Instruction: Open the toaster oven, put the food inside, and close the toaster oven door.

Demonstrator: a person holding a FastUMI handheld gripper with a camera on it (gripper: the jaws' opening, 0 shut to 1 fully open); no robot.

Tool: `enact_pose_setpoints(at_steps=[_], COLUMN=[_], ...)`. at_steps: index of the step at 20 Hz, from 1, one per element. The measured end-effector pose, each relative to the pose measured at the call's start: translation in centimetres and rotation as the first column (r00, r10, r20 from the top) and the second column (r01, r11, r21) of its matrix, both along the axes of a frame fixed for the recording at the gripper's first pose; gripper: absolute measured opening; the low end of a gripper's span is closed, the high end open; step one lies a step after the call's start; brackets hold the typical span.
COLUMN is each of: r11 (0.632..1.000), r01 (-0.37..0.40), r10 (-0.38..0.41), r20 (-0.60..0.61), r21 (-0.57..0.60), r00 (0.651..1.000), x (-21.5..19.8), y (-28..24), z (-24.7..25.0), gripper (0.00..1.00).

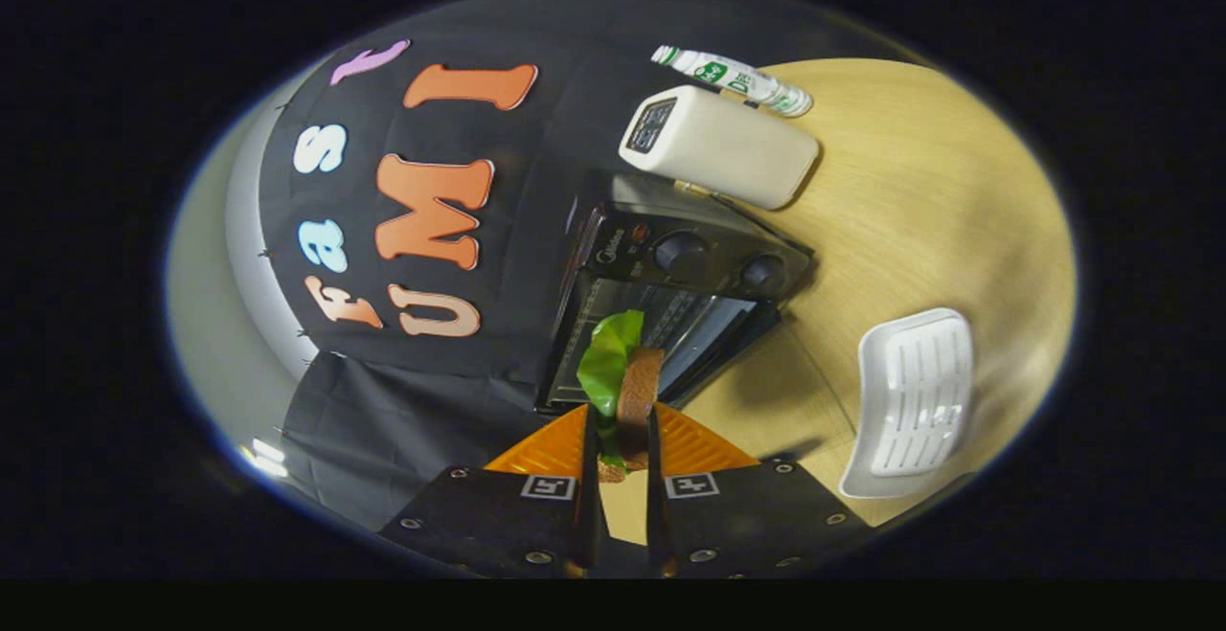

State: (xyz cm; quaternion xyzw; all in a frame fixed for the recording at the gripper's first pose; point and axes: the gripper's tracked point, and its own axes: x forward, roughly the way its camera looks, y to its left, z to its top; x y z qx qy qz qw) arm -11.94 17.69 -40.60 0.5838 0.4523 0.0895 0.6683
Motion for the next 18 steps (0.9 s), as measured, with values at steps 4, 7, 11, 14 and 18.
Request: enact_pose_setpoints(at_steps=[4,7,11,14,18], r11=[1.0,1.0,0.998,0.997,0.993], r01=[-0.009,0.0,0.051,0.073,0.11], r10=[0.009,0.0,-0.051,-0.073,-0.111], r20=[0.0,0.003,-0.008,-0.024,-0.027], r21=[0.008,0.006,0.026,0.003,-0.034], r00=[1.0,1.0,0.999,0.997,0.993], x=[2.2,3.9,6.3,7.7,9.0], y=[3.4,5.3,7.0,7.9,8.5], z=[-1.6,-3.0,-4.6,-6.2,-7.1], gripper=[0.2,0.2,0.2,0.2,0.2])
